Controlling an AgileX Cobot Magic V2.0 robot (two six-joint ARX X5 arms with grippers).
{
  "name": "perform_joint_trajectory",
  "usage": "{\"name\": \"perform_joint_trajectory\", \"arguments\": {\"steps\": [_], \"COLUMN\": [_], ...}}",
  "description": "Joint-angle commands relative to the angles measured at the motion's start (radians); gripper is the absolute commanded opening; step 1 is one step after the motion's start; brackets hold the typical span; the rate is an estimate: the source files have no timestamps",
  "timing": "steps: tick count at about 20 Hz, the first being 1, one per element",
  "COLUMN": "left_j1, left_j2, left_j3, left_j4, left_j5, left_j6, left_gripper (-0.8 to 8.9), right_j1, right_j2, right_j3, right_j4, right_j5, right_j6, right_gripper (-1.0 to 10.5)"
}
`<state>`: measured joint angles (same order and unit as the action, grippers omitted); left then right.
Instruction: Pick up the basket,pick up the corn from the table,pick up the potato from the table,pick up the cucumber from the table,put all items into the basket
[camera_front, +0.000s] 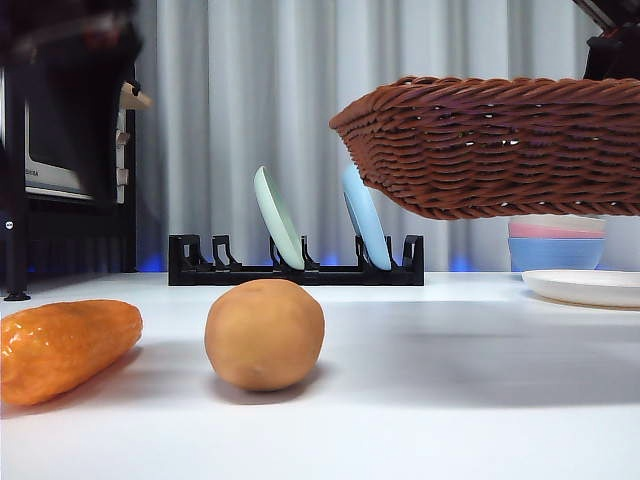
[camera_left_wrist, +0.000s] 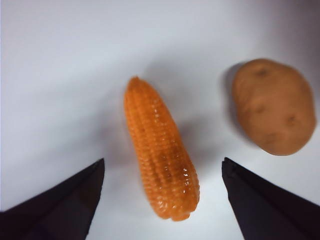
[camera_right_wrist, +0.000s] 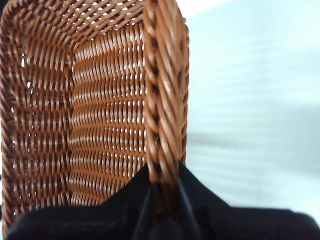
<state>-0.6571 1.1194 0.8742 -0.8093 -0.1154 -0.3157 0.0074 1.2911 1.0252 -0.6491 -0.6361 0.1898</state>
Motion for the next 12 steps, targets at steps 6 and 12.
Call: {"name": "perform_joint_trajectory", "arguments": {"steps": [6, 12], "left_j1": [0.144, 0.143], "left_j2": [0.082, 0.264], "left_j3": [-0.138, -0.138], "left_j4": [0.193, 0.285], "left_j5": [0.200, 0.194], "left_j6": [0.032, 0.032], "left_gripper": [3.95, 3.95], "right_j1": [0.000, 0.000], "right_j2": [-0.005, -0.005], "right_j3": [0.006, 0.006], "right_j4": [0.016, 0.016], "right_j5": [-0.013, -0.012], "right_j6": [-0.008, -0.008], "right_gripper": [-0.2, -0.2]}}
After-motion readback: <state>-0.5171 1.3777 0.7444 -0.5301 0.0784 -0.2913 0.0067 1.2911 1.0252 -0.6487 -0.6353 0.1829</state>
